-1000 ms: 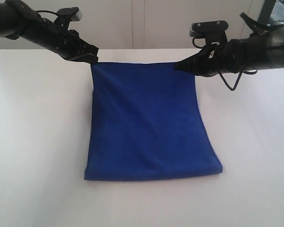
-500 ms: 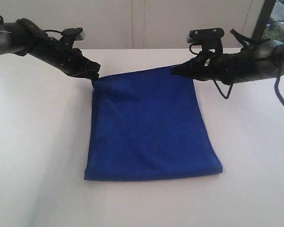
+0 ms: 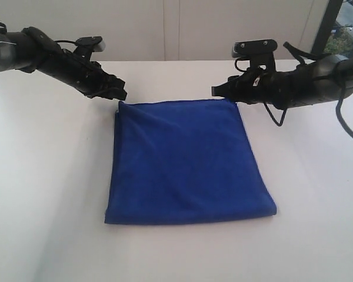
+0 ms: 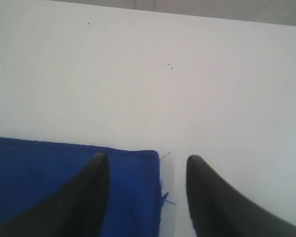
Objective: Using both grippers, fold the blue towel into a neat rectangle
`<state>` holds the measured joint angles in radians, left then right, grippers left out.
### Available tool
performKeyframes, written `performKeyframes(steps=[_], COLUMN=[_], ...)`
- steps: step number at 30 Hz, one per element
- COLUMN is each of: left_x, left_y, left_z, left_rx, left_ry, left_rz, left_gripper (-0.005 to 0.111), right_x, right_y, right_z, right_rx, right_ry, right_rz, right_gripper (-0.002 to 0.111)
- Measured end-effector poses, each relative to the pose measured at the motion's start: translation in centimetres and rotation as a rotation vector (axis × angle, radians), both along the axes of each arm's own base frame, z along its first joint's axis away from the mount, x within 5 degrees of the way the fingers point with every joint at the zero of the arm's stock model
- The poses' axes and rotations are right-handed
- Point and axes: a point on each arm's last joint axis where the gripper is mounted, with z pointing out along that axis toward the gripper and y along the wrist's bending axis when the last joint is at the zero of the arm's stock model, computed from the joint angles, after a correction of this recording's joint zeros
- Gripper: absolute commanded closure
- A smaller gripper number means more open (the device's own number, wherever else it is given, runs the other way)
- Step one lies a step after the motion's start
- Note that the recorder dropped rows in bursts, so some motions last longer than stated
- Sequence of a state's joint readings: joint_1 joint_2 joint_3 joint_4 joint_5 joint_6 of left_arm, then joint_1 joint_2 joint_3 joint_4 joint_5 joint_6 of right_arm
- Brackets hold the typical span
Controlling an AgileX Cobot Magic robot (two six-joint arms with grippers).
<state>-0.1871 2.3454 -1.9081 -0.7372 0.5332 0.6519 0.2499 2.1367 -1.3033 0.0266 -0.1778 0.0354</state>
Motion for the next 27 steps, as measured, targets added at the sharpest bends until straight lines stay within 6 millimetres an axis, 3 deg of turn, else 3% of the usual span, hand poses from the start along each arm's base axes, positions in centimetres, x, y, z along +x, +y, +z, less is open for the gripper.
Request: performKeyframes(steps=[5, 8, 9, 12, 13, 16, 21, 25, 27], left_x=[0.0, -0.4, -0.5, -1.5, -1.7, -2.5, -3.4, -4.0, -4.4], left_y=[0.0, 0.2, 0.4, 1.4, 1.8, 2.2, 2.0, 0.7, -0.4], left_z=[0.0, 0.8, 1.4, 4.0, 4.6, 5.8, 6.1, 5.9, 5.6], left_rx=[0.000, -0.008, -0.014, -0.050, -0.060, -0.083, -0.096, -0.054, 0.002], left_ry=[-0.002, 0.017, 0.022, 0.071, 0.087, 0.148, 0.236, 0.262, 0.273], left_rz=[0.002, -0.025, -0.034, -0.049, -0.044, -0.054, -0.084, -0.109, -0.118], left_gripper=[0.057, 0.071, 0.083, 0.101, 0.107, 0.107, 0.107, 0.107, 0.107], right_x=[0.0, -0.9, -1.1, -2.2, -2.3, -2.4, -1.8, -1.4, -1.3], right_y=[0.0, -0.2, -0.2, -0.5, -0.5, -0.5, 0.2, 1.1, 1.4], right_z=[0.3, 2.0, 2.3, 4.0, 4.5, 5.9, 8.9, 10.6, 10.5], right_rx=[0.003, -0.014, -0.020, -0.037, -0.042, -0.067, -0.067, -0.029, -0.012], right_ry=[-0.005, 0.070, 0.096, 0.172, 0.193, 0.253, 0.343, 0.378, 0.402], right_rz=[-0.001, 0.002, 0.003, 0.006, 0.007, 0.021, 0.077, 0.152, 0.171], right_gripper=[0.055, 0.079, 0.091, 0.107, 0.108, 0.108, 0.108, 0.108, 0.108])
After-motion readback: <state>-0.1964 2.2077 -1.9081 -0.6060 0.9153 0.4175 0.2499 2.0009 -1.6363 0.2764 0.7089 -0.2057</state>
